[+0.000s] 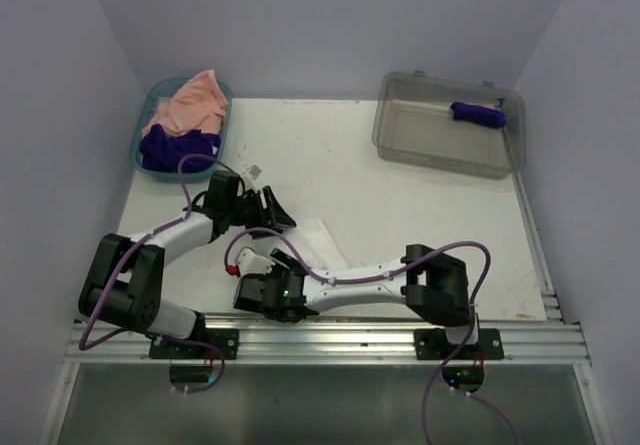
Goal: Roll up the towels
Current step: Roll the towel
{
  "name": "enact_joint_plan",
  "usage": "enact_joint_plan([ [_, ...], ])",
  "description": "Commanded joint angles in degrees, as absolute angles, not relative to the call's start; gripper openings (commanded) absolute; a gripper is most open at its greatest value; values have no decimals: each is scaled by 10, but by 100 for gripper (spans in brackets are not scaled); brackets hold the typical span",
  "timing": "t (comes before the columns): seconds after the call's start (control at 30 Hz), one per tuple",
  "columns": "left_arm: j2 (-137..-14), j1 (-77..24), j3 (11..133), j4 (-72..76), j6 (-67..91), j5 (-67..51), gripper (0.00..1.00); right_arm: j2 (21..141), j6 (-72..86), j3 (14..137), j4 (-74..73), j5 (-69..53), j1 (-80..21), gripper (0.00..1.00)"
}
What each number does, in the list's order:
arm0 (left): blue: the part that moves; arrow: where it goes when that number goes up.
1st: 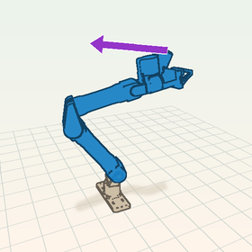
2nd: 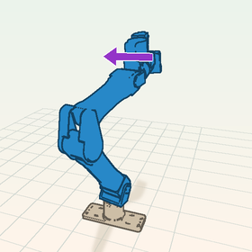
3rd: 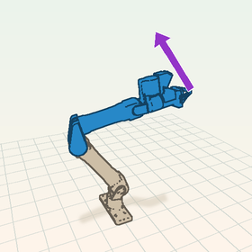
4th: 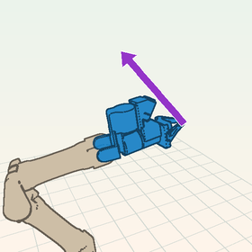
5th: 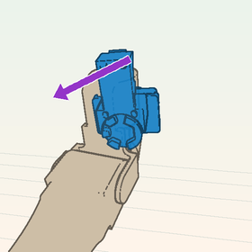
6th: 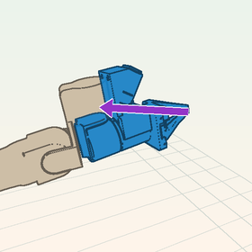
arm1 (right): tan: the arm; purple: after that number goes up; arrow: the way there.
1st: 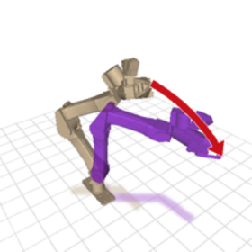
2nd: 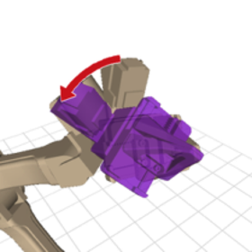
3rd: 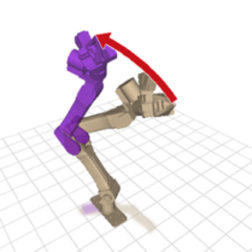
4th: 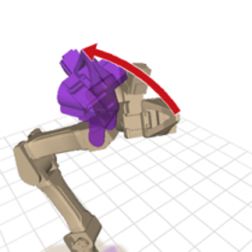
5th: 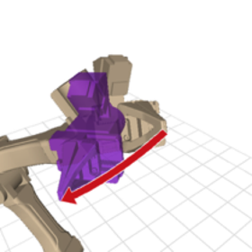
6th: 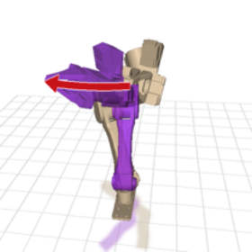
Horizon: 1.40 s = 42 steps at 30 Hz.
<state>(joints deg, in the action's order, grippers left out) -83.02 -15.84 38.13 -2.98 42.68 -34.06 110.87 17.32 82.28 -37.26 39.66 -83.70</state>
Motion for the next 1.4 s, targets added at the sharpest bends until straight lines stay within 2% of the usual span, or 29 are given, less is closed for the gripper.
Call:
enact_joint_plan([
  [0.0, -846, -166, 376, -83, 407, -300, 61, 1137, 144, 807, -370, 463, -831, 71],
  [0.07, -844, -166, 380, -87, 403, -301, 62, 1157, 153, 793, -358, 478, -829, 71],
  [0.17, -829, -166, 382, -102, 396, -294, 64, 1184, 174, 788, -359, 497, -826, 62],
  [0.2, -825, -166, 383, -106, 395, -294, 65, 1182, 180, 784, -358, 497, -824, 44],
  [0.3, -810, -166, 398, -134, 386, -287, 67, 1141, 204, 755, -329, 474, -808, 10],
  [0.4, -789, -165, 424, -163, 377, -284, 71, 1072, 221, 709, -277, 403, -776, 0],
  [0.67, -716, -163, 524, -263, 352, -243, 80, 937, 276, 571, -114, 111, -672, 0],
  [0.9, -682, -157, 515, -271, 366, -242, 81, 892, 373, 484, 10, -82, -573, 0],
  [1.13, -670, -162, 471, -218, 393, -274, 81, 905, 490, 392, 167, -243, -479, 0],
  [1.37, -698, -189, 461, -171, 401, -269, 80, 982, 546, 352, 265, -351, -417, 0],
])
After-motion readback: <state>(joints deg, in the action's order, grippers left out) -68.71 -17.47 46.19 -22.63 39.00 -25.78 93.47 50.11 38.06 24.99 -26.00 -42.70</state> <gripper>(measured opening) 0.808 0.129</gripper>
